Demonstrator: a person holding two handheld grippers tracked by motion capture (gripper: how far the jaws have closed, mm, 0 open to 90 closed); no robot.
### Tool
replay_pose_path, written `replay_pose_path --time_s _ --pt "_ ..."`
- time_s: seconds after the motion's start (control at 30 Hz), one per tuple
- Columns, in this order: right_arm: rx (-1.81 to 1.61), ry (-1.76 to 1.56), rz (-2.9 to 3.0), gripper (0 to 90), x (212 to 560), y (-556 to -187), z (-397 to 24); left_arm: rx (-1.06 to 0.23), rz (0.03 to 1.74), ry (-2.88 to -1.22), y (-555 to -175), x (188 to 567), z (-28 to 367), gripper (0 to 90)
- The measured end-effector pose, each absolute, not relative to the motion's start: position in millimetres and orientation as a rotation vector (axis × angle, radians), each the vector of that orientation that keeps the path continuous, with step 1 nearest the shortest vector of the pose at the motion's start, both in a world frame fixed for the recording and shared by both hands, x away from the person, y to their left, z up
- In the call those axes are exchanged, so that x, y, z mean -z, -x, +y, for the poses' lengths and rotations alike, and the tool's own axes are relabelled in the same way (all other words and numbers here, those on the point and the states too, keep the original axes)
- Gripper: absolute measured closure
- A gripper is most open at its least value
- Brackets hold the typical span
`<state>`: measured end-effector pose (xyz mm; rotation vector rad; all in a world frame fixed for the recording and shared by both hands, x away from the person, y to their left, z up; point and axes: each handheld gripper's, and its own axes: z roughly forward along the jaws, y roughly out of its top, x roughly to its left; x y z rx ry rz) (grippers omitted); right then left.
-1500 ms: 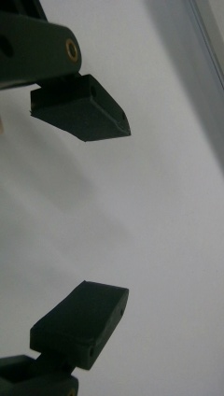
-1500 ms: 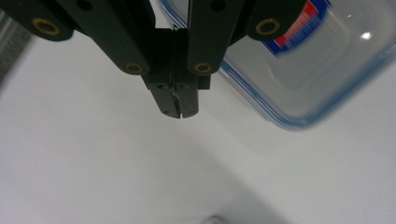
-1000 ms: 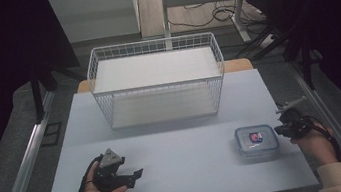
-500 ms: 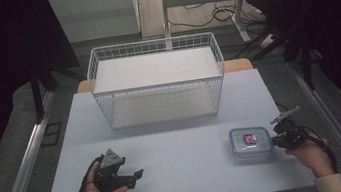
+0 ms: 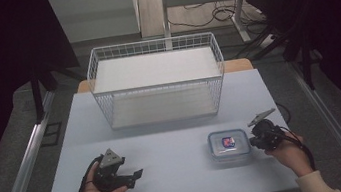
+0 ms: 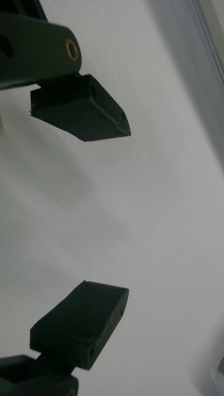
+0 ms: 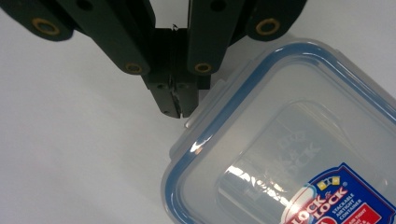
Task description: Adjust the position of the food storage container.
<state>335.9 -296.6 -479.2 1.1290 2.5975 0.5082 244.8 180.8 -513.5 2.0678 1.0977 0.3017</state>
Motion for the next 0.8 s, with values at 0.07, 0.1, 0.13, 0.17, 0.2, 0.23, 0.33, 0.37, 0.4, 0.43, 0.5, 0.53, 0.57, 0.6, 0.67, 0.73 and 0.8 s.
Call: replay_pose_path --time_s 0.07,0.1,0.13,0.17,0.2,0.23,0.33,0.37,0.4,0.43,0.5,0.53,0.57,0.6,0.67,0.73,0.8 --pt "-0.506 -1.117 2.602 89.1 479.3 -335.9 -292.2 -0.302 1.098 -2.069 -244.9 513.7 180.9 20.1" --pt "-0.505 -1.104 2.608 89.1 479.6 -335.7 -287.9 -0.302 1.098 -2.069 -244.9 513.8 180.9 20.1" --pt "-0.511 -1.089 2.616 89.1 479.8 -335.4 -283.7 -0.302 1.099 -2.069 -245.0 513.9 181.0 20.1" --pt "-0.527 -1.06 2.633 89.1 480.1 -333.8 -274.1 -0.302 1.1 -2.07 -245.0 514.0 181.1 20.1" --pt "-0.53 -1.05 2.635 89.1 479.9 -333.0 -270.9 -0.303 1.1 -2.07 -245.0 514.0 181.2 20.1" --pt "-0.532 -1.031 2.64 89.1 479.5 -332.6 -267.0 -0.303 1.1 -2.07 -245.0 514.0 181.2 20.1" --pt "-0.531 -1.003 2.649 89.1 479.3 -331.8 -259.3 -0.305 1.1 -2.072 -245.0 514.1 181.0 20.1" --pt "-0.536 -0.988 2.651 89.1 479.5 -331.9 -255.7 -0.305 1.099 -2.073 -245.0 514.1 180.9 20.1" --pt "-0.549 -0.969 2.662 89.1 480.0 -332.1 -247.9 -0.304 1.099 -2.074 -245.0 514.1 180.9 20.1" --pt "-0.558 -0.963 2.668 89.1 480.3 -332.1 -245.1 -0.305 1.099 -2.074 -245.1 514.2 181.1 20.1" --pt "-0.571 -0.939 2.679 89.1 480.8 -332.2 -237.6 -0.303 1.101 -2.073 -245.5 514.3 181.7 20.1" --pt "-0.574 -0.922 2.682 89.1 481.2 -332.2 -233.6 -0.304 1.101 -2.072 -245.6 514.4 182.1 20.1" --pt "-0.574 -0.922 2.682 89.1 481.2 -332.2 -233.6 -0.304 1.101 -2.072 -245.6 514.4 182.1 20.1" --pt "-0.578 -0.908 2.686 89.1 481.5 -332.1 -229.5 -0.305 1.102 -2.072 -245.7 514.4 182.7 20.1" --pt "-0.596 -0.878 2.696 89.1 482.1 -330.8 -216.4 -0.308 1.105 -2.069 -245.8 514.3 183.3 20.1" --pt "-0.6 -0.846 2.705 89.1 482.5 -329.9 -207.6 -0.31 1.103 -2.069 -246.1 514.2 184.1 20.1" --pt "-0.6 -0.821 2.717 89.1 482.8 -328.3 -199.0 -0.31 1.105 -2.068 -246.2 514.2 184.5 20.2"
